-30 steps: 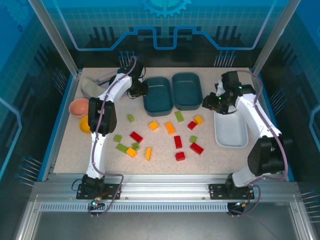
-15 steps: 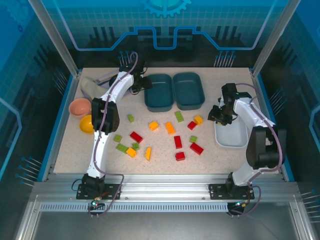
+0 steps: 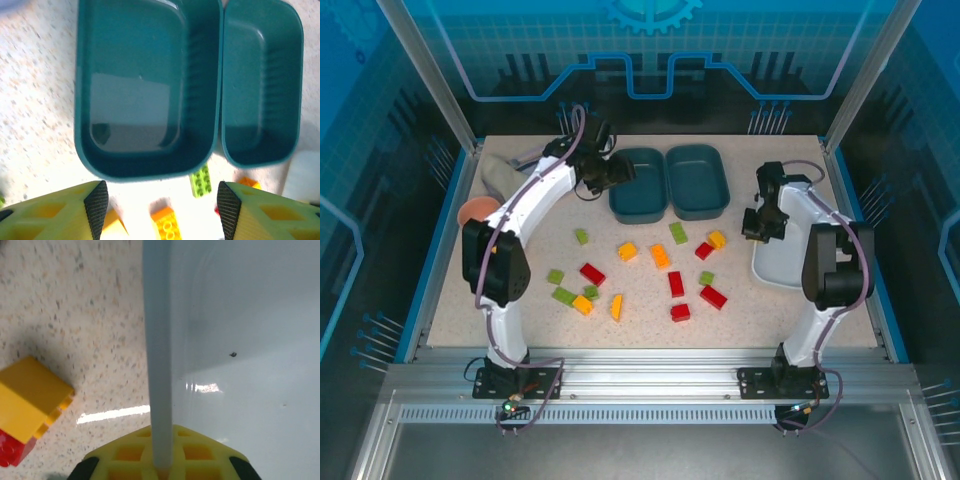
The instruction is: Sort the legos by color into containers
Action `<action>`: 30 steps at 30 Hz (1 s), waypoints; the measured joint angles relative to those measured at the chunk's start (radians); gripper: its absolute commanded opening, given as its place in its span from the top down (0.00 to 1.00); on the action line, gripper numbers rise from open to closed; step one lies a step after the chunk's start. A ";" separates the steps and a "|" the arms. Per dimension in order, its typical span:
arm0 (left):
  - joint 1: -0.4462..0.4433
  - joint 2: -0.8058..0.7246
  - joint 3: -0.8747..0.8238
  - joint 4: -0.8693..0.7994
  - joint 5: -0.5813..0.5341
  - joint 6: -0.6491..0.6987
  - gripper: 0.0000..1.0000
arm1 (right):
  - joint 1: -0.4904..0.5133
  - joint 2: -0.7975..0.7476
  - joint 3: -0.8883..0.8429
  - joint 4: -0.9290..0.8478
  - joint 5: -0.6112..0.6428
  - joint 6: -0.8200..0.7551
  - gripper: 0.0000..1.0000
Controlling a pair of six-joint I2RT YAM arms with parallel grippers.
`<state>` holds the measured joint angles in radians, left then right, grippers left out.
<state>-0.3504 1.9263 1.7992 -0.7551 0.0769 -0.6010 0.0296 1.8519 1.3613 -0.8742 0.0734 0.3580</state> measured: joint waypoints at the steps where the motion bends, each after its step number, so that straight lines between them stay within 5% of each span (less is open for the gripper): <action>1: -0.006 -0.023 -0.043 0.017 0.013 -0.013 0.37 | -0.002 0.021 0.030 0.000 0.010 -0.008 1.00; 12: -0.023 -0.132 -0.278 0.101 0.061 -0.098 0.38 | -0.006 0.367 0.548 -0.067 -0.009 -0.033 1.00; 16: -0.029 -0.169 -0.306 0.113 0.063 -0.108 0.38 | -0.006 0.455 0.699 -0.104 -0.049 -0.014 0.85; 23: -0.041 -0.205 -0.346 0.125 0.064 -0.108 0.38 | -0.005 0.478 0.730 -0.107 -0.161 0.024 0.60; 30: -0.077 -0.206 -0.385 0.154 0.071 -0.108 0.36 | -0.002 0.376 0.642 -0.096 -0.185 0.048 0.50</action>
<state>-0.4278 1.7206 1.4139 -0.6010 0.1478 -0.7094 0.0273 2.2276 2.0037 -0.9703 -0.1112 0.4065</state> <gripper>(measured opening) 0.633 0.474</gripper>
